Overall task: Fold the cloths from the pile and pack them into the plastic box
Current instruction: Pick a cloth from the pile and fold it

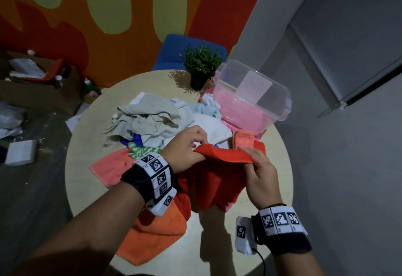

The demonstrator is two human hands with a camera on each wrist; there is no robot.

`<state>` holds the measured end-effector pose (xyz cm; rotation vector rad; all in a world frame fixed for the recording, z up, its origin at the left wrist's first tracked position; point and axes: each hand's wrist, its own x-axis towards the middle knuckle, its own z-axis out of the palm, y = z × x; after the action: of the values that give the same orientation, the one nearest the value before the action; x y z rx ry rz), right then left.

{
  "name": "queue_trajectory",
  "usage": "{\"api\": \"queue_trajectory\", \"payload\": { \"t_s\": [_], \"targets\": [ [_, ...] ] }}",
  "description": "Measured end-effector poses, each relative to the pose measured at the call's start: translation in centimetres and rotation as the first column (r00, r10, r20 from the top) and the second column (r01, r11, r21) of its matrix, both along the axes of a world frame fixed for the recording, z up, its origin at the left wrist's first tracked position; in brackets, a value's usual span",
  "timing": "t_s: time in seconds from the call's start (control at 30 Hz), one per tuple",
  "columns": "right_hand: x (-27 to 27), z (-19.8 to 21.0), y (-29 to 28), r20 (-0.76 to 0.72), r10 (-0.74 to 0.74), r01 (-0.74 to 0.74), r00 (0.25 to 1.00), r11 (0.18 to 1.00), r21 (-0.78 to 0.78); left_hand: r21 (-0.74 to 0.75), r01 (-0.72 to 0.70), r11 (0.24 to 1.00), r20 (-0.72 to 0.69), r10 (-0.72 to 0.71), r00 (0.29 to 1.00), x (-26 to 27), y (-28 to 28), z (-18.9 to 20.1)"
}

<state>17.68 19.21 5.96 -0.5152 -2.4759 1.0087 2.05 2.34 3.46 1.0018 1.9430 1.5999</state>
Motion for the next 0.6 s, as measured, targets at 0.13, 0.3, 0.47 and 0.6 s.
{"api": "queue_trajectory", "payload": {
  "t_s": [0.13, 0.3, 0.47, 0.6],
  "targets": [
    [-0.8, 2.1, 0.8, -0.006, 0.038, -0.038, 0.999, 0.999, 0.003, 0.163, 0.060, 0.985, 0.116, -0.080, 0.990, -0.3, -0.3, 1.4],
    [-1.0, 4.5, 2.7, -0.205, -0.136, 0.117, 0.969, 0.988, -0.101, 0.130, 0.243, 0.961, 0.184, -0.264, 0.947, -0.2, -0.3, 3.5],
    [-0.6, 5.5, 6.1, -0.268, -0.142, 0.099, 0.953, 0.981, -0.166, -0.150, -0.046, 0.988, -0.217, 0.013, 0.976, -1.5, -0.6, 3.9],
    [0.4, 6.5, 8.8, -0.248, -0.117, 0.090, 0.962, 0.989, -0.119, -0.167, -0.230, 0.959, -0.301, 0.173, 0.938, -2.4, -0.6, 5.2]
  ]
}}
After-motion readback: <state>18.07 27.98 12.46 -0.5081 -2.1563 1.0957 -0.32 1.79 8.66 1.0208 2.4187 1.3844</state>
